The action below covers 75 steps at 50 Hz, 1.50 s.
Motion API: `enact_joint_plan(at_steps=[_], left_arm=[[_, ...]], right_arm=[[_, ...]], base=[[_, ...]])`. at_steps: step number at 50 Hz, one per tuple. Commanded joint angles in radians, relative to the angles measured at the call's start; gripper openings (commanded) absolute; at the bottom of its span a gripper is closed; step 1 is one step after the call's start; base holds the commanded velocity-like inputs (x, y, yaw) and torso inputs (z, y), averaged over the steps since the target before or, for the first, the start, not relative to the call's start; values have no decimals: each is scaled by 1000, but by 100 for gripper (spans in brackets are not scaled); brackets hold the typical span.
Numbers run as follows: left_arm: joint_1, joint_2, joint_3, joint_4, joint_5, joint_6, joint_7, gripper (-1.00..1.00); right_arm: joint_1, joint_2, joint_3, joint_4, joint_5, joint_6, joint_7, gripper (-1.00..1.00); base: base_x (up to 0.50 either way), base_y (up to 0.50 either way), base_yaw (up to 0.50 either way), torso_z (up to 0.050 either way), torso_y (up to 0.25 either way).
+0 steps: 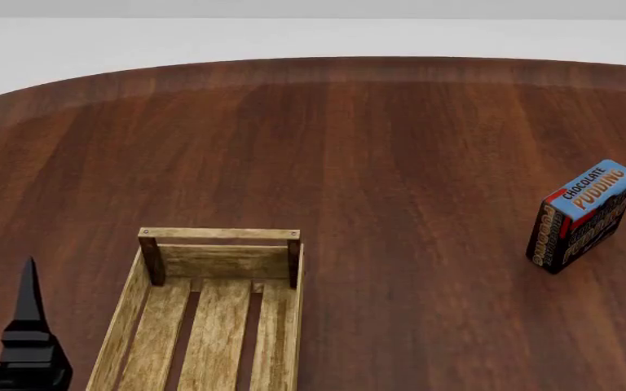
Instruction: Stack the left bowl on the right bowl and place them in the tray.
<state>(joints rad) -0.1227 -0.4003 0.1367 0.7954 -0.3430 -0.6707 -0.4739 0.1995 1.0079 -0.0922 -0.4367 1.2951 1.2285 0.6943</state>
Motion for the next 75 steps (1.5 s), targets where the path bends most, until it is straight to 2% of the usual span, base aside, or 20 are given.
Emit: enact_joint_plan(at_steps=[1,47,67,68,75], left_arm=[[-4,0,11,-1,2,0,-4,100],[-10,-11,21,-2,-5,0,-17,100],[-6,-13,31,-6,-2,9,-23,100],[-6,-13,33,-8,-1,10,-23,100],[-5,-15,35,-9,-1,13,-24,100]], right_arm=[[19,5,-13,16,-32,3,-16,-100],[50,-28,-109,123,-122,-45,-122,-100],[44,-22,-104,154,-124,-55,-120,-100],[46,-20,-108,150,-128,-52,-117,100],[50,-25,-112,148,-125,-53,-118,100]], base=[[0,0,0,0,0],[0,0,0,0,0],[0,0,0,0,1],[0,0,0,0,0],[0,0,0,0,0]])
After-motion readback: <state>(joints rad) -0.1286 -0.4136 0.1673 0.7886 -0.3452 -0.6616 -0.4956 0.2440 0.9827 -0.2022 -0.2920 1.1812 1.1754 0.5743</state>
